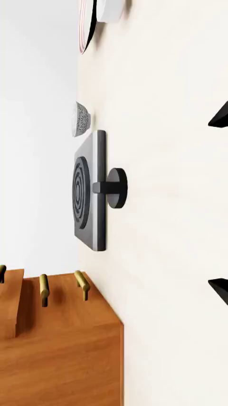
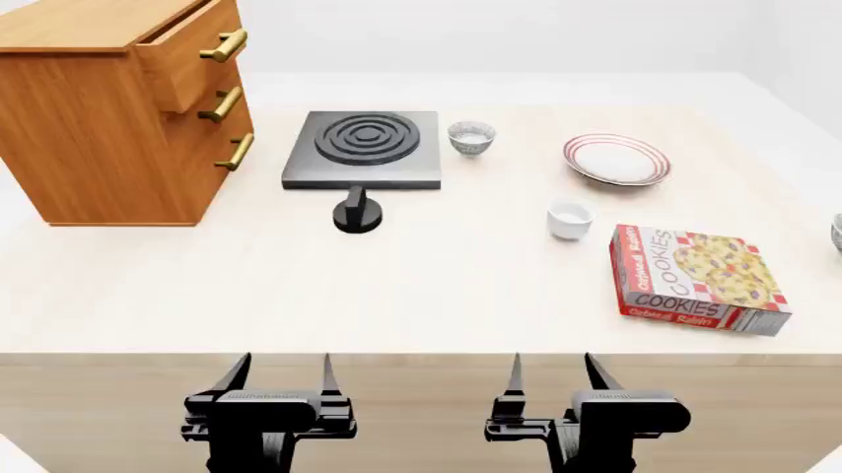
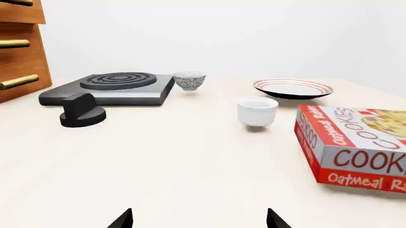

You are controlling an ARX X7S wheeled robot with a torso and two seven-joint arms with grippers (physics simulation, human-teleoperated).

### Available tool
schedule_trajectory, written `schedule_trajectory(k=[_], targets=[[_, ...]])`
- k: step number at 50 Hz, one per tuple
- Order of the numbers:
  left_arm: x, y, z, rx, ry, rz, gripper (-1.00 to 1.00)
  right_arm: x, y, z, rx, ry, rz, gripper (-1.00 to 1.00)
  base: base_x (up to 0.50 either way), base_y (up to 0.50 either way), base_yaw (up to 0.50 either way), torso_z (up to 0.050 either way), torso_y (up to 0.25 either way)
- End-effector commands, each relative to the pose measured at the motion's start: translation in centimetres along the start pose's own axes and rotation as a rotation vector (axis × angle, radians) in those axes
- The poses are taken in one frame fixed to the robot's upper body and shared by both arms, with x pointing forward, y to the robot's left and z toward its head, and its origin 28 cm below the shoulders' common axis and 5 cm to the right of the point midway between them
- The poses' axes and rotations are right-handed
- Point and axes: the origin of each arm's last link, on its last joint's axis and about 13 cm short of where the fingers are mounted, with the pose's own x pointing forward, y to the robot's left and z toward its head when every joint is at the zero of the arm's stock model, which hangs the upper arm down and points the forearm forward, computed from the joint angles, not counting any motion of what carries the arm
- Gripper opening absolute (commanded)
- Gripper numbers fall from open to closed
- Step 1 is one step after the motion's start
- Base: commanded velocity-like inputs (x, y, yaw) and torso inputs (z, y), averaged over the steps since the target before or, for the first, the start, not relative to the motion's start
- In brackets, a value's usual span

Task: Pick the akita bowl next to the cookies box and place it on the plate.

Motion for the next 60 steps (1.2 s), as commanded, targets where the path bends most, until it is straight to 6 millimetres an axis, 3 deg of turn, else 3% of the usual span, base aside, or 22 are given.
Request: schedule_trajectory(k=[1, 17, 18, 19, 20, 28, 36, 60], targets=[[-0.1, 0.1, -0.1, -0.003, -0.008, 0.016, 1.00, -0.5, 0.3, 0.1, -0.020, -0.007, 0.014, 1.00, 0.00, 0.00, 0.00, 0.000, 0.000], [-0.9, 0.2, 0.4, -0.017, -0.010, 0.010, 1.00, -1.6, 0.5, 0.4, -0.025, -0.010, 0.019, 1.00, 0.00, 0.00, 0.00, 0.000, 0.000], [-1.1, 0.2, -0.9, -0.010, 0.052, 0.012, 1.00, -1.9, -0.3, -1.4, -0.029, 0.068, -0.016, 1.00, 0.00, 0.00, 0.00, 0.000, 0.000], [-0.9, 0.3, 0.5, -0.005, -0.008, 0.029, 1.00, -1.6, 0.5, 0.7, -0.007, -0.019, 0.012, 1.00, 0.00, 0.00, 0.00, 0.000, 0.000], [-0.8, 0.3, 0.6, -0.006, 0.002, 0.028, 1.00, -1.5, 0.5, 0.9, -0.037, -0.020, -0.028, 1.00, 0.00, 0.00, 0.00, 0.000, 0.000], [-1.3, 0.2, 0.8, 0.033, -0.041, 0.042, 1.00, -1.5, 0.6, 1.2, -0.093, -0.083, -0.088, 1.00, 0.00, 0.00, 0.00, 0.000, 0.000], [-1.9, 0.2, 1.7, 0.051, -0.140, 0.063, 1.00, -2.7, 0.0, 2.2, -0.091, -0.185, -0.070, 1.00, 0.00, 0.00, 0.00, 0.000, 0.000], [-2.5, 0.2, 1.6, 0.043, -0.165, 0.017, 1.00, -3.0, 0.0, 2.4, -0.079, -0.210, -0.052, 1.00, -0.13, -0.49, 0.00, 0.000, 0.000]])
